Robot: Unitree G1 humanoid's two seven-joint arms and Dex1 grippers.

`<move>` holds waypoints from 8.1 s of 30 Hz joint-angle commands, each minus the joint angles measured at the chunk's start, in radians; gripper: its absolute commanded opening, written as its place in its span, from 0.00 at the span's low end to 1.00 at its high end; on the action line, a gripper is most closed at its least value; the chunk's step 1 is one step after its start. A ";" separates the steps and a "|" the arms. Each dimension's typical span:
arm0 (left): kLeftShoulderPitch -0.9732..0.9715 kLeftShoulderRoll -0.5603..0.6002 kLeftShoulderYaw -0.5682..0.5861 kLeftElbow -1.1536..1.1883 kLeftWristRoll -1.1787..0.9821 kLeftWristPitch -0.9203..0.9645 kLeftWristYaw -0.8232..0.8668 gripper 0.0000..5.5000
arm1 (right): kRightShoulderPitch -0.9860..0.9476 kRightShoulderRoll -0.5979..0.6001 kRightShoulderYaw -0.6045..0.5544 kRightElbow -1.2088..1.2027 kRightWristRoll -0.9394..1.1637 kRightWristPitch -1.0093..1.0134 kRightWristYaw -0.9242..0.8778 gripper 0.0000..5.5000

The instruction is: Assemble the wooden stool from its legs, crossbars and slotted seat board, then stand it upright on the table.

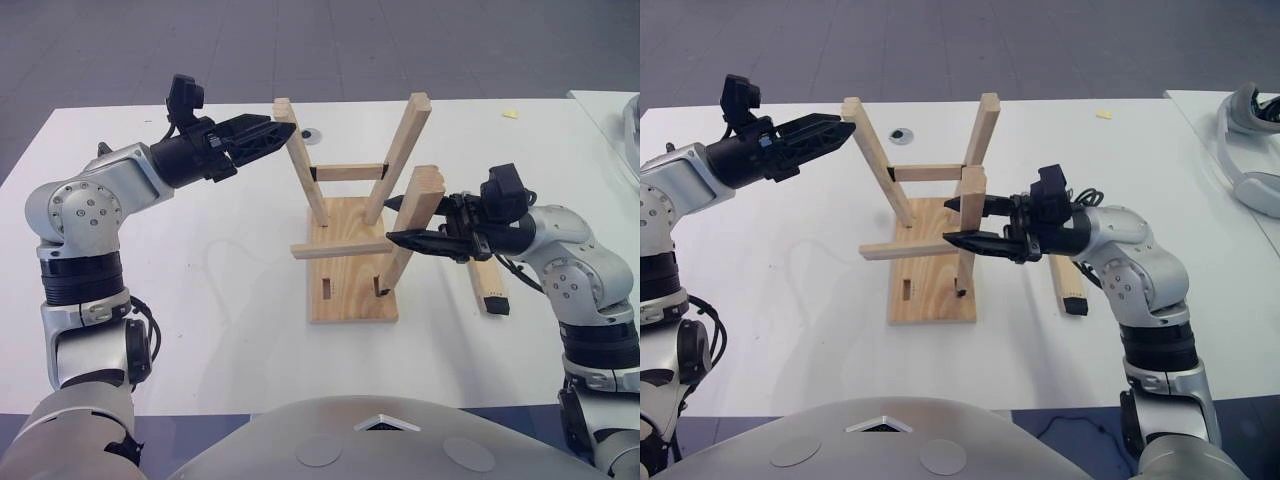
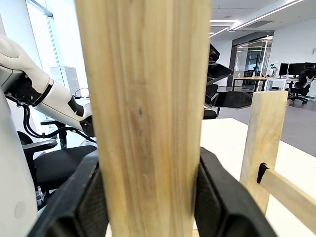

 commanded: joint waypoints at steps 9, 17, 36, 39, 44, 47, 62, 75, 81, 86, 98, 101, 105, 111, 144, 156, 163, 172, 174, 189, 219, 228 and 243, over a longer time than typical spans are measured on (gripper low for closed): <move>-0.033 0.002 -0.019 0.012 0.039 0.013 -0.026 0.98 | -0.035 0.039 0.024 0.008 -0.008 -0.024 0.017 0.37; -0.029 0.003 -0.015 0.009 0.039 0.018 -0.024 0.98 | 0.015 0.020 0.027 0.065 -0.047 -0.058 0.050 0.37; 0.014 -0.032 -0.014 -0.041 0.020 0.035 -0.002 0.98 | -0.071 0.010 0.028 0.176 -0.072 -0.076 0.104 0.37; 0.017 -0.041 -0.012 -0.049 0.019 0.041 0.003 0.98 | -0.081 0.001 0.033 0.197 -0.086 -0.081 0.129 0.37; 0.030 -0.054 -0.003 -0.065 0.012 0.044 0.018 0.98 | -0.080 -0.021 0.049 0.212 -0.108 -0.081 0.170 0.37; 0.034 -0.060 0.000 -0.068 0.011 0.045 0.023 0.98 | -0.052 -0.029 0.057 0.201 -0.123 -0.096 0.181 0.37; 0.040 -0.068 0.010 -0.077 0.012 0.048 0.041 0.98 | 0.164 0.026 0.096 0.199 -0.200 -0.294 0.071 0.37; 0.071 -0.098 0.034 -0.101 0.010 0.035 0.071 0.98 | 0.261 0.040 0.186 0.237 -0.249 -0.365 -0.008 0.37; 0.065 -0.103 0.029 -0.093 0.019 0.023 0.065 0.98 | 0.238 0.041 0.194 0.264 -0.232 -0.335 -0.041 0.37; 0.074 -0.112 0.031 -0.100 0.020 0.018 0.071 0.98 | 0.187 0.034 0.159 0.248 -0.192 -0.199 -0.167 0.37; 0.079 -0.128 0.034 -0.099 0.018 0.015 0.085 0.98 | 0.203 0.018 0.221 0.261 -0.348 -0.311 -0.256 0.37; 0.082 -0.130 0.036 -0.101 0.017 0.014 0.088 0.98 | 0.206 0.004 0.231 0.257 -0.324 -0.277 -0.263 0.37; 0.087 -0.134 0.040 -0.107 0.015 0.015 0.091 0.98 | 0.211 -0.009 0.232 0.247 -0.280 -0.218 -0.262 0.37; 0.094 -0.143 0.042 -0.114 0.014 0.014 0.098 0.98 | 0.217 -0.027 0.237 0.245 -0.275 -0.203 -0.247 0.47; 0.485 0.017 -0.460 0.098 0.833 -0.623 -0.040 0.98 | 0.162 -0.094 -0.177 0.199 -0.641 -0.121 -0.809 0.77; 0.546 -0.036 -0.354 0.152 0.820 -0.635 0.006 0.98 | 0.174 0.145 -0.247 0.169 -0.516 0.315 -0.967 0.77; 0.586 0.069 -0.459 0.031 0.939 -0.679 -0.068 0.98 | 0.166 0.147 -0.276 0.192 -0.510 0.366 -0.986 0.77; 0.511 -0.005 -0.533 0.009 0.941 -0.651 -0.054 0.98 | 0.195 0.140 -0.245 0.194 -0.529 0.335 -0.965 0.77; 0.494 -0.020 -0.541 0.022 0.944 -0.649 -0.048 0.98 | 0.180 0.131 -0.240 0.204 -0.530 0.321 -0.957 0.77; 0.436 -0.119 -0.554 0.056 0.925 -0.636 -0.006 0.98 | 0.073 0.083 -0.127 0.452 -0.606 0.239 -0.903 0.62; -0.527 -0.437 0.230 0.139 -0.096 -0.029 0.386 0.98 | -0.723 0.196 -0.259 0.192 0.064 0.441 -0.740 0.39; -0.474 -0.383 0.164 0.139 -0.311 0.156 0.233 0.98 | -0.681 0.267 -0.326 0.155 0.491 0.709 -0.816 0.38; -0.437 -0.321 0.131 0.237 -0.322 0.215 0.191 0.98 | -0.578 0.126 -0.278 0.175 0.558 0.799 -0.768 0.38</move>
